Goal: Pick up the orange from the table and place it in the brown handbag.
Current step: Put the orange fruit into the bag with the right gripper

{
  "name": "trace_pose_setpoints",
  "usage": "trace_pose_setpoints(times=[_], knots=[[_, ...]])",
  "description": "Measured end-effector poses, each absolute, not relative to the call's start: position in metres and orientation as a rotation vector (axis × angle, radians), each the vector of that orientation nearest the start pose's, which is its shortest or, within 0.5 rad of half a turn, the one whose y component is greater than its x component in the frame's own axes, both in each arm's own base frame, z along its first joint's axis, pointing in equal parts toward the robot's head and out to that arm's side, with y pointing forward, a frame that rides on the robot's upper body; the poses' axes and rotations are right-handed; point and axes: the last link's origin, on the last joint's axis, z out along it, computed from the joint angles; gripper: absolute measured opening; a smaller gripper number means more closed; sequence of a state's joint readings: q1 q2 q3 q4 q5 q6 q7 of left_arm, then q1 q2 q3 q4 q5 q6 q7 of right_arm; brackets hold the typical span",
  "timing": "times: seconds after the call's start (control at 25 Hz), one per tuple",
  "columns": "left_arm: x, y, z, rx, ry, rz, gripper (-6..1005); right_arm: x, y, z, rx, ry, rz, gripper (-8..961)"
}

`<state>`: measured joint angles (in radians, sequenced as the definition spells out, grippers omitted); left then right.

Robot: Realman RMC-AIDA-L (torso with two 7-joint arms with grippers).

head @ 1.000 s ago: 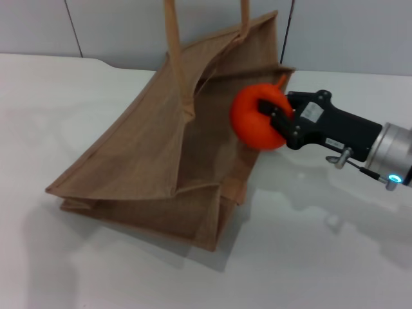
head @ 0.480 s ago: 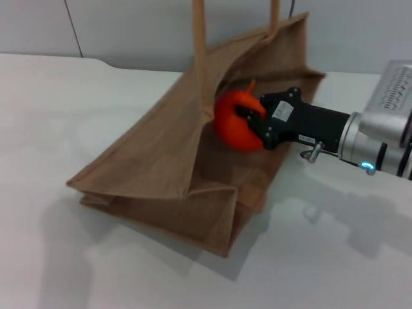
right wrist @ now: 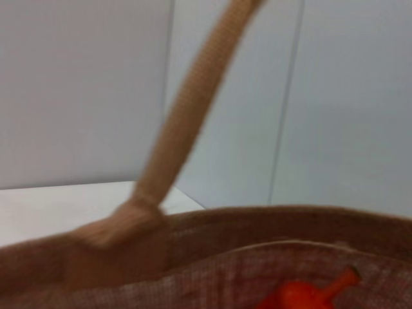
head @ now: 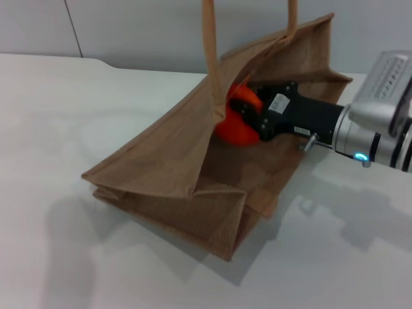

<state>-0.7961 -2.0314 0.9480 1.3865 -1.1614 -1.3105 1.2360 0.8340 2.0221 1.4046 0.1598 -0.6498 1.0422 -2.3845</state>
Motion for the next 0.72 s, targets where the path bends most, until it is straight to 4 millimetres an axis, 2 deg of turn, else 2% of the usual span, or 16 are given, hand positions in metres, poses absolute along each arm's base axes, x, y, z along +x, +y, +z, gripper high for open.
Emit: trace_pose_setpoints(times=[0.2, 0.32, 0.48, 0.72], knots=[[-0.0463, 0.4225, 0.1112, -2.484, -0.003, -0.563, 119, 0.1901, 0.4057, -0.0765, -2.54, 0.256, 0.667, 152], [-0.047, 0.4226, 0.1119, -2.481, -0.005, -0.564, 119, 0.1888, 0.4059, -0.076, -2.536, 0.256, 0.676, 383], [-0.0502, 0.4221, 0.1136, -2.475, -0.011, -0.56, 118, 0.1892, 0.4063, -0.0749, -2.529, 0.26, 0.681, 640], [-0.0528, 0.4218, 0.1149, -2.47, -0.016, -0.557, 119, 0.1893, 0.4073, -0.0739, -2.527, 0.262, 0.68, 755]])
